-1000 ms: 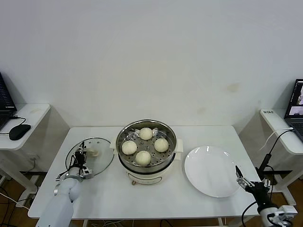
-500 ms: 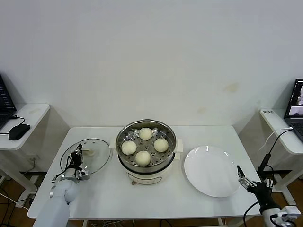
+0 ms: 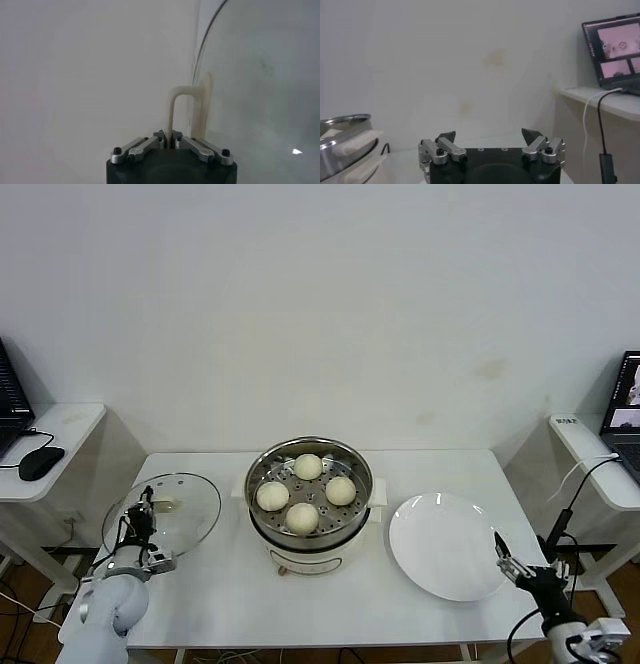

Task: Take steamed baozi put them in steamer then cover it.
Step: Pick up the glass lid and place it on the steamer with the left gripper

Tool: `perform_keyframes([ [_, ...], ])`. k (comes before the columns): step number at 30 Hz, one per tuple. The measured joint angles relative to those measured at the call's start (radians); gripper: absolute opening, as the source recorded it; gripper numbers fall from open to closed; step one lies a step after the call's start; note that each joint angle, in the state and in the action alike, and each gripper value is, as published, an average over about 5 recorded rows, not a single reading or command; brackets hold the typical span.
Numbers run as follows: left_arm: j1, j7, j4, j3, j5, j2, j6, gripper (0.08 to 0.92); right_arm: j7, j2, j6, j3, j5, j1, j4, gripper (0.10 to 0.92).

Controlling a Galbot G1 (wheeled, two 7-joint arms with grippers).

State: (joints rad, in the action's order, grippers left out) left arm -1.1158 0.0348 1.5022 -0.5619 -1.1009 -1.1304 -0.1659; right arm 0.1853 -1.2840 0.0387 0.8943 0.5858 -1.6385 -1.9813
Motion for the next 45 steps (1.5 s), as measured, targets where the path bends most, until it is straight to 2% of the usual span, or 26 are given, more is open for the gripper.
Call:
perform_keyframes([
  [10, -0.087, -0.101, 0.298, -0.038, -0.052, 0.004, -0.142, 0.147, -0.002, -0.03, 0.034, -0.002, -0.046, 0.007, -0.015, 0.823],
  [15, -0.085, -0.168, 0.421, -0.001, -0.123, -0.016, -0.232, 0.147, 0.0, -0.044, 0.04, -0.006, -0.067, 0.016, -0.008, 0.823],
  [20, -0.067, -0.217, 0.49, 0.065, -0.176, -0.049, -0.297, 0.147, 0.002, -0.056, 0.045, -0.009, -0.087, 0.024, 0.003, 0.823],
  [31, -0.005, -0.265, 0.513, 0.271, -0.266, -0.165, -0.371, 0.147, 0.004, -0.079, 0.046, -0.006, -0.133, 0.036, 0.029, 0.823],
  [45, 0.12, -0.29, 0.415, 0.488, -0.301, -0.303, -0.415, 0.147, 0.008, -0.094, 0.051, -0.014, -0.176, 0.052, 0.067, 0.823],
])
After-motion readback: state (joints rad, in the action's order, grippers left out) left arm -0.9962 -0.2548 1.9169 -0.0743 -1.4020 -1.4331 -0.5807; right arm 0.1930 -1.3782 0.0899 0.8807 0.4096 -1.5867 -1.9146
